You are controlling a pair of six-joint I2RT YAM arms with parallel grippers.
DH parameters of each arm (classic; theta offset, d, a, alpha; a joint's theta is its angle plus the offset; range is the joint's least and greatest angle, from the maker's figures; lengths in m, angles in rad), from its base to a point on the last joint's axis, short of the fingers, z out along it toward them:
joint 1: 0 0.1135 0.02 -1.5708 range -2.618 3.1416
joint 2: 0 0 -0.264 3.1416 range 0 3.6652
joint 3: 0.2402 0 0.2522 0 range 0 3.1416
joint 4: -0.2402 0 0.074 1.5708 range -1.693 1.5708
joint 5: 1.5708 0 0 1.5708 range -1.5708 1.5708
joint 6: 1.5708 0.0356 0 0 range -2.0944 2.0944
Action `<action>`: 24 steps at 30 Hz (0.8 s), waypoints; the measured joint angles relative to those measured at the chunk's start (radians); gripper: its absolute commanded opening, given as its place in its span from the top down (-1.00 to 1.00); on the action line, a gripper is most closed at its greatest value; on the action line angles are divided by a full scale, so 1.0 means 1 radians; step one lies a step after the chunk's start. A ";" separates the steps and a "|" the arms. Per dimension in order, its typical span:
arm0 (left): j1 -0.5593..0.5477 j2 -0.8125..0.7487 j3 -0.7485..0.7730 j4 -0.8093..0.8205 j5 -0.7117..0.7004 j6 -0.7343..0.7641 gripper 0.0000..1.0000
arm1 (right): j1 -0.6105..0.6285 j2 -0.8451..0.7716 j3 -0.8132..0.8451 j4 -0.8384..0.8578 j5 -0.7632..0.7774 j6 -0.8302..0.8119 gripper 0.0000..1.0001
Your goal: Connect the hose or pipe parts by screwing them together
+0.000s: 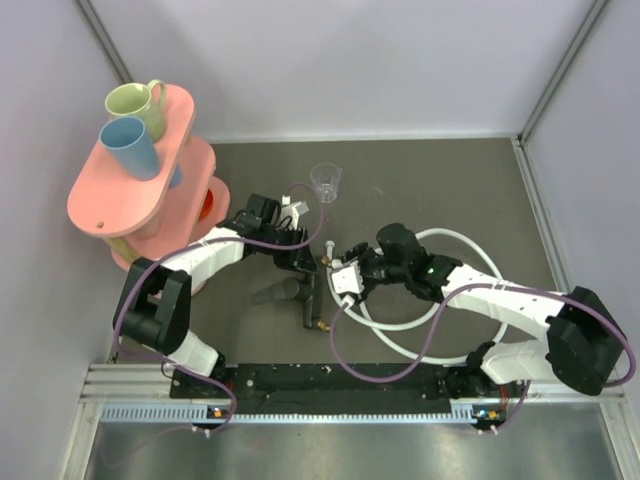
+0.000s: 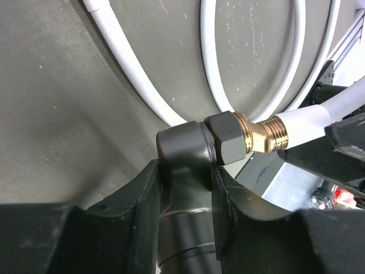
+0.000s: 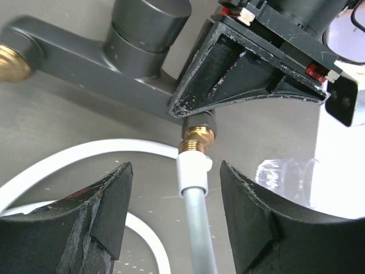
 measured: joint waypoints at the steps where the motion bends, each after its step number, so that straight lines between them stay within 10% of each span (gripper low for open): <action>1: 0.000 0.009 0.009 -0.010 0.004 0.005 1.00 | 0.011 0.006 -0.007 0.021 0.035 -0.015 -0.16; 10: 0.000 0.030 0.036 -0.059 0.022 0.041 1.00 | 0.066 0.083 -0.040 0.156 0.239 -0.118 0.17; 15: 0.002 0.032 0.038 -0.064 0.019 0.043 1.00 | 0.071 0.090 -0.043 0.164 0.264 -0.137 1.00; 24: 0.015 0.010 -0.055 0.086 -0.012 -0.056 1.00 | 0.058 0.168 0.017 0.127 0.283 0.055 1.00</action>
